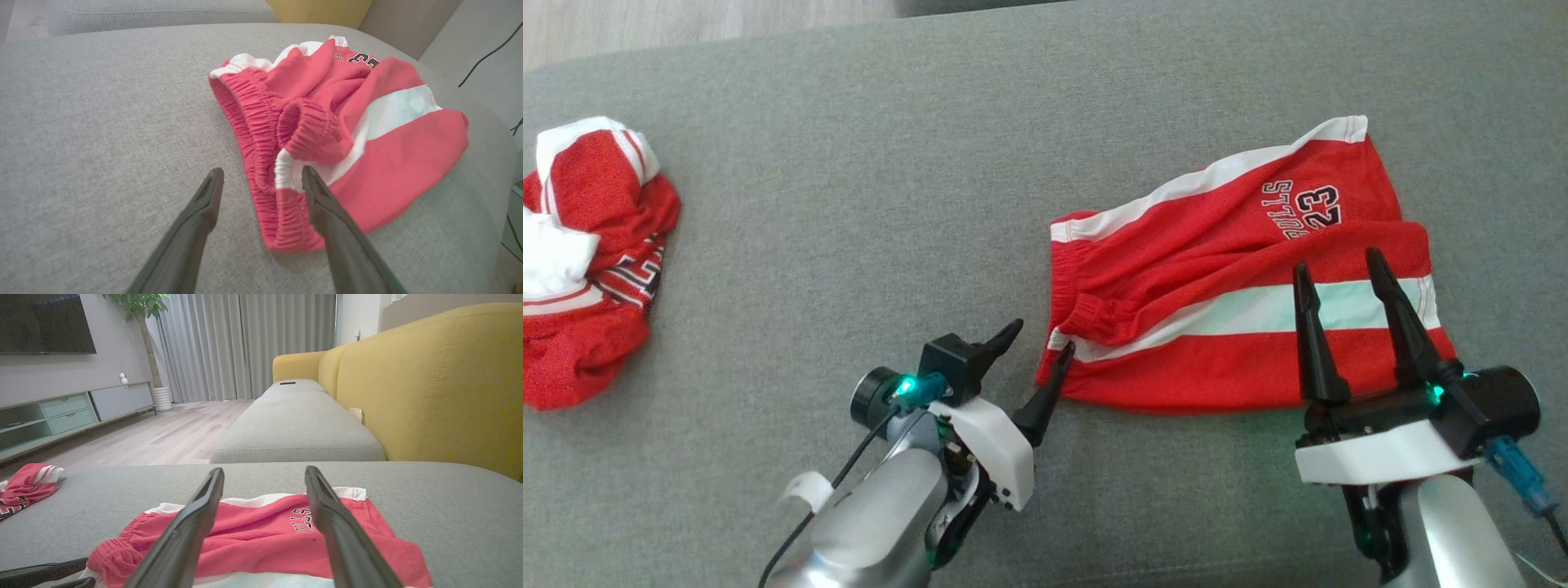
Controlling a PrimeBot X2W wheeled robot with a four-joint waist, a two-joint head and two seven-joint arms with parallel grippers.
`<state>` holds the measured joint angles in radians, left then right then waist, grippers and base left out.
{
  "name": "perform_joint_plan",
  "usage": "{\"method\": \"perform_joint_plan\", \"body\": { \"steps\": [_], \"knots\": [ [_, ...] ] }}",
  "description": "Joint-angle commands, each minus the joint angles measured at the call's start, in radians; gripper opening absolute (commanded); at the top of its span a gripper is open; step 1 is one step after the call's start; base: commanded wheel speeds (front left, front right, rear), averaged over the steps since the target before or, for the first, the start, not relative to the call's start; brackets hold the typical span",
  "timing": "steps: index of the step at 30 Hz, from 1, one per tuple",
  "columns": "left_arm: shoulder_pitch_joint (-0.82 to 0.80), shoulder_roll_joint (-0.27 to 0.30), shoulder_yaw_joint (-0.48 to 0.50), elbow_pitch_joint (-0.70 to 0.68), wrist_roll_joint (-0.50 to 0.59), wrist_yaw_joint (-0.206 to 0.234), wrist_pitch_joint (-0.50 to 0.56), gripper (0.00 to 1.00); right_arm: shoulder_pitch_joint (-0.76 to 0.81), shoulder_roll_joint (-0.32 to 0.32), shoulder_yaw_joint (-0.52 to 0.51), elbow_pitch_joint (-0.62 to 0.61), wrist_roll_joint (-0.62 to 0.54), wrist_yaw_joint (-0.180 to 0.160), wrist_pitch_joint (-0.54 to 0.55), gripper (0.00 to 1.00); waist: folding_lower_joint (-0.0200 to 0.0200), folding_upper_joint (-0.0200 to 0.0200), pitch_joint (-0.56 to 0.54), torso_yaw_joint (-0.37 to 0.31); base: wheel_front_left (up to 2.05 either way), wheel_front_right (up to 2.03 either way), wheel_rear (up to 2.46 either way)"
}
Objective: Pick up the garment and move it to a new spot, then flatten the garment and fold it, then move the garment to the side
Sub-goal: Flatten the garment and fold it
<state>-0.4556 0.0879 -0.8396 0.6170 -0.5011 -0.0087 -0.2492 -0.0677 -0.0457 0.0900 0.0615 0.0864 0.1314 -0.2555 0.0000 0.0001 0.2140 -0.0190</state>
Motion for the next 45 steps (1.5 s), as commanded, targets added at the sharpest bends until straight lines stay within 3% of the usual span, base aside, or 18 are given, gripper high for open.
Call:
{"method": "perform_joint_plan", "body": {
  "steps": [1, 2, 4, 5, 14, 21, 28, 37, 45],
  "knots": [
    [-0.024, 0.01, 0.035, -0.025, 0.008, 0.0, -0.012, 1.0, 0.0, -0.004, 0.024, -0.026, -0.01, -0.001, -0.006, 1.0, 0.0, -0.0001, 0.001, -0.004, 0.0, 0.0, 0.0],
    [-0.025, 0.011, 0.036, -0.023, 0.011, -0.001, -0.012, 0.82, -0.001, -0.004, 0.023, -0.026, -0.011, -0.001, -0.006, 1.0, 0.0, -0.0001, 0.001, -0.006, 0.0, 0.0, 0.0],
    [-0.028, 0.012, 0.037, -0.015, 0.011, -0.004, -0.012, 0.17, -0.001, -0.004, 0.022, -0.026, -0.012, -0.001, -0.006, 1.0, 0.0, -0.0001, 0.001, -0.01, 0.0, 0.0, 0.0],
    [-0.029, 0.012, 0.036, -0.01, 0.01, -0.006, -0.011, 0.0, -0.001, -0.004, 0.021, -0.026, -0.013, -0.001, -0.006, 1.0, 0.0, -0.0001, 0.001, -0.011, 0.0, 0.0, 0.0],
    [0.004, 0.049, 0.052, -0.054, -0.035, -0.013, 0.033, 0.0, 0.011, -0.004, 0.007, -0.021, -0.013, -0.001, -0.006, 1.0, 0.0, -0.0001, -0.01, -0.009, 0.0, 0.0, 0.0],
    [0.076, 0.167, 0.138, -0.203, -0.082, 0.03, 0.022, 0.0, 0.02, -0.004, -0.028, 0.031, 0.01, -0.001, -0.006, 1.0, 0.0, -0.0001, -0.015, 0.014, 0.0, 0.0, 0.0],
    [0.109, 0.263, 0.213, -0.303, -0.116, 0.068, 0.026, 0.0, 0.025, -0.004, -0.023, 0.137, 0.194, -0.001, -0.006, 1.0, 0.0, -0.0001, 0.001, 0.04, 0.0, 0.0, 0.0],
    [0.071, 0.284, 0.234, -0.307, -0.109, 0.083, 0.021, 0.0, -0.006, -0.027, 0.103, 0.254, 0.262, -0.001, -0.006, 1.0, 0.0, -0.0001, 0.033, 0.061, 0.0, 0.0, 0.0],
    [0.039, 0.279, 0.228, -0.283, -0.097, 0.082, 0.016, 0.0, -0.044, -0.04, 0.094, 0.306, 0.248, -0.001, -0.006, 1.0, 0.0, -0.0001, 0.041, 0.068, 0.0, 0.0, 0.0]
  ]
}}
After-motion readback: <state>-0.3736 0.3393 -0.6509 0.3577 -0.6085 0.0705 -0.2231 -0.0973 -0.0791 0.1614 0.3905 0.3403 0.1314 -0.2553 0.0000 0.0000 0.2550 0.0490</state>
